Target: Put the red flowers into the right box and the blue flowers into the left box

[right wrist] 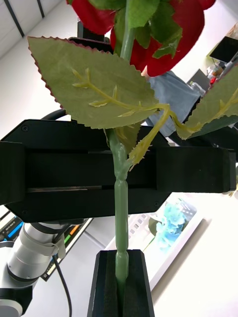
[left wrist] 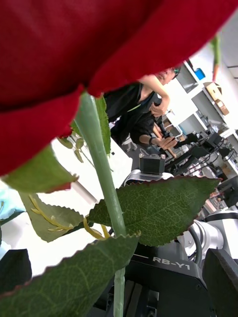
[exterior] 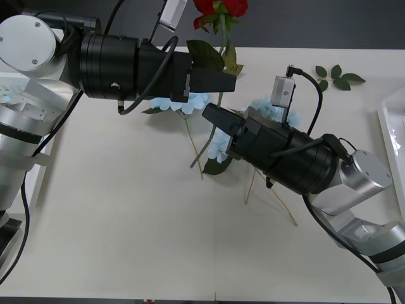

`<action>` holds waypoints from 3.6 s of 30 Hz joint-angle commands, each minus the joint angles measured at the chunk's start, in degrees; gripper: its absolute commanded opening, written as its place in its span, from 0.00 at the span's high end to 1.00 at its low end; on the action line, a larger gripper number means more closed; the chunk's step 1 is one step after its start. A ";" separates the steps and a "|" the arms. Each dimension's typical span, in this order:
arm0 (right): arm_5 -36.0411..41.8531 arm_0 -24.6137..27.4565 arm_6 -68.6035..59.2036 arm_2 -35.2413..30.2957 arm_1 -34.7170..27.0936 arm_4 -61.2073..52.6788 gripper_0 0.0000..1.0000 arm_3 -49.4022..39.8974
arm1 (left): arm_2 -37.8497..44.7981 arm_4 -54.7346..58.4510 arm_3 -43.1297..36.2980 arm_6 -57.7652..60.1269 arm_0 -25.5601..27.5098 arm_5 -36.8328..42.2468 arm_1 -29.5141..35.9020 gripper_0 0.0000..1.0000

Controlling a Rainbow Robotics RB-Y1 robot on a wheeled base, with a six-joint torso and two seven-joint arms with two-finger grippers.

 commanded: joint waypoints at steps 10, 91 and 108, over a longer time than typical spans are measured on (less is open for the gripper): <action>0.76 -0.76 -7.77 -2.20 -15.97 -3.28 1.00 -1.79 | -0.01 0.53 -0.55 -1.97 -0.48 -0.22 -1.22 0.00; 0.76 11.45 -39.50 -27.07 -37.68 63.07 1.00 35.39 | -20.67 -75.32 16.76 77.49 -13.75 19.38 -7.11 0.00; 0.14 11.45 -37.13 -26.90 -37.77 62.63 0.19 36.53 | -20.75 -79.72 17.02 77.14 -13.75 15.07 -11.59 0.00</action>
